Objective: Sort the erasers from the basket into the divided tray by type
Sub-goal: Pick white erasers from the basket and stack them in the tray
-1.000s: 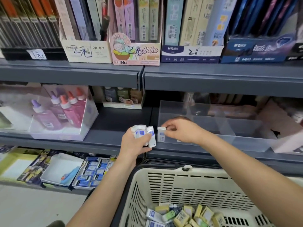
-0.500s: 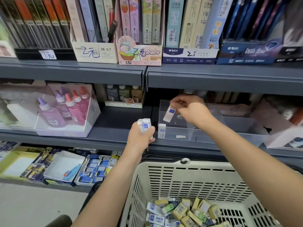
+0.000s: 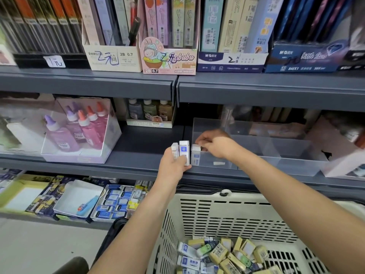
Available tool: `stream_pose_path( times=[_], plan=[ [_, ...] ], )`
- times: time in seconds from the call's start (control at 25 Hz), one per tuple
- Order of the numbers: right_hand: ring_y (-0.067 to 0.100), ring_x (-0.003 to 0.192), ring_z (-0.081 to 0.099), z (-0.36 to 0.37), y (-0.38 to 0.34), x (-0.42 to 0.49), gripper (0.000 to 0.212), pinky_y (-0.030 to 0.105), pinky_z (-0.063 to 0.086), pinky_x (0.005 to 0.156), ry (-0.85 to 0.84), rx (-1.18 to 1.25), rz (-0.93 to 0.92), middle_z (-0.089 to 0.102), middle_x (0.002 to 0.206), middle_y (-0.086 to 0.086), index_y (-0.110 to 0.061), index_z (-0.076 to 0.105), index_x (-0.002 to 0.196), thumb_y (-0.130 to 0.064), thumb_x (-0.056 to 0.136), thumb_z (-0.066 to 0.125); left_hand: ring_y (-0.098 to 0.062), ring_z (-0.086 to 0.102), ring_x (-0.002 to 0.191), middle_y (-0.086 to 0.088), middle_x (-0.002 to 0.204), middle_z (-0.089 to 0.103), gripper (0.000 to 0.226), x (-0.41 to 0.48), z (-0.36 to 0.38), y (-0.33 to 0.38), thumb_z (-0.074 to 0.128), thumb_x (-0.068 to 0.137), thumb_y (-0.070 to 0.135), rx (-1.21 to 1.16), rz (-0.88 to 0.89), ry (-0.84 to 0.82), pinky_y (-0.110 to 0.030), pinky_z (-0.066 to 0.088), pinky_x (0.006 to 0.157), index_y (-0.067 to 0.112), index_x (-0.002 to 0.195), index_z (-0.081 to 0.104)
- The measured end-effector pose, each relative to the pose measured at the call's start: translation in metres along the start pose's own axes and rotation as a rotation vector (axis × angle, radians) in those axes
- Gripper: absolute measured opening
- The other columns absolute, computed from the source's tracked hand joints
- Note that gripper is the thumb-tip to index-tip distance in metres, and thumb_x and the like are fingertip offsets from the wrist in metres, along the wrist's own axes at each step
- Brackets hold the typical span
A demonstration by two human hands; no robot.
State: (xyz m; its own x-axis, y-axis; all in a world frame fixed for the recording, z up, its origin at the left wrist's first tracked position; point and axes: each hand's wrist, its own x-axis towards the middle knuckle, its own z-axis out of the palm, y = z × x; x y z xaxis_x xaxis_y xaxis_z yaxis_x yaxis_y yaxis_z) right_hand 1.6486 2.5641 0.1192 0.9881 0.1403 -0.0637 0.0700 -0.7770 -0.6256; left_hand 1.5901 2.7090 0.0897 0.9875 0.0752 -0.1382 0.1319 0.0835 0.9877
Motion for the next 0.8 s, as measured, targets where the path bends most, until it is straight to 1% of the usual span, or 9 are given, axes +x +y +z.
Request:
stream_pose_path(
  times=[0.12,0.16,0.24,0.36,0.48,0.52,0.6,0.68,0.8],
  plan=[
    [0.021,0.093,0.064,-0.005,-0.005,-0.012,0.020,0.033,0.050,0.087,0.104,-0.033,-0.060,0.069,0.101,0.003,-0.018,0.066,0.101,-0.024,0.094,0.049,-0.010,0.062,0.085,-0.007,0.106,0.062,0.025,-0.002,-0.001,-0.002,0.050,0.092,0.002,0.034,0.051,-0.039,-0.019,0.056,0.071,0.008,0.116,0.054],
    [0.021,0.090,0.064,-0.006,-0.008,-0.017,0.023,0.033,0.051,0.084,0.145,-0.010,-0.098,0.070,0.096,0.004,-0.017,0.067,0.097,-0.029,0.094,0.048,-0.009,0.063,0.084,-0.006,0.104,0.063,0.024,-0.002,-0.002,-0.002,0.053,0.091,0.004,0.034,0.063,-0.050,-0.019,0.056,0.071,0.009,0.115,0.055],
    [0.014,0.078,0.065,-0.007,-0.013,-0.028,0.024,0.029,0.051,0.074,0.128,0.027,-0.154,0.070,0.081,0.001,-0.017,0.067,0.089,-0.034,0.091,0.050,-0.008,0.064,0.082,-0.007,0.102,0.064,0.022,-0.002,-0.002,-0.003,0.055,0.091,0.006,0.042,0.086,-0.072,-0.019,0.056,0.071,0.012,0.113,0.057],
    [0.001,0.062,0.063,-0.011,-0.013,-0.029,0.012,0.018,0.047,0.060,0.060,0.100,-0.135,0.068,0.069,-0.007,-0.020,0.065,0.093,-0.022,0.089,0.055,-0.007,0.066,0.078,-0.007,0.102,0.063,0.021,-0.002,-0.001,-0.005,0.051,0.093,0.008,-0.018,0.080,-0.043,-0.022,0.056,0.068,0.013,0.113,0.050],
    [0.001,0.052,0.062,-0.029,-0.012,-0.017,0.015,0.015,0.047,0.050,0.175,0.374,-0.051,0.067,0.079,0.007,-0.020,0.060,0.081,-0.008,0.089,0.056,-0.007,0.061,0.064,-0.008,0.088,0.065,0.015,0.001,-0.001,-0.004,0.038,0.093,0.005,-0.105,0.060,0.006,-0.026,0.051,0.060,0.018,0.099,0.041],
    [0.000,0.052,0.062,-0.034,-0.011,-0.013,0.019,0.012,0.047,0.052,0.233,0.385,-0.035,0.065,0.081,0.006,-0.021,0.060,0.077,-0.007,0.089,0.056,-0.007,0.060,0.064,-0.007,0.087,0.066,0.015,0.001,-0.001,-0.004,0.036,0.093,0.004,-0.096,0.063,0.006,-0.025,0.051,0.059,0.018,0.097,0.041],
    [0.007,0.068,0.065,-0.036,-0.007,-0.006,0.016,0.017,0.050,0.069,0.306,0.184,-0.038,0.064,0.081,-0.003,-0.024,0.062,0.078,-0.011,0.087,0.058,-0.008,0.061,0.073,-0.005,0.092,0.063,0.017,0.001,-0.001,-0.005,0.039,0.094,0.004,-0.065,0.084,0.003,-0.021,0.052,0.057,0.020,0.095,0.046],
    [0.012,0.077,0.062,-0.026,-0.005,-0.004,0.014,0.020,0.047,0.073,0.263,0.043,-0.041,0.062,0.077,-0.008,-0.028,0.062,0.084,-0.015,0.086,0.059,-0.007,0.061,0.079,0.000,0.093,0.059,0.021,0.001,-0.001,-0.007,0.047,0.094,0.006,-0.026,0.125,0.010,-0.017,0.053,0.061,0.026,0.094,0.053],
    [0.015,0.084,0.064,-0.007,-0.002,0.000,0.011,0.023,0.050,0.077,0.126,0.027,-0.012,0.064,0.083,-0.007,-0.025,0.064,0.090,-0.016,0.087,0.058,-0.003,0.062,0.079,0.006,0.092,0.061,0.020,0.002,-0.003,-0.010,0.054,0.092,0.008,0.008,0.167,0.023,-0.018,0.054,0.067,0.026,0.100,0.058]
  ],
)
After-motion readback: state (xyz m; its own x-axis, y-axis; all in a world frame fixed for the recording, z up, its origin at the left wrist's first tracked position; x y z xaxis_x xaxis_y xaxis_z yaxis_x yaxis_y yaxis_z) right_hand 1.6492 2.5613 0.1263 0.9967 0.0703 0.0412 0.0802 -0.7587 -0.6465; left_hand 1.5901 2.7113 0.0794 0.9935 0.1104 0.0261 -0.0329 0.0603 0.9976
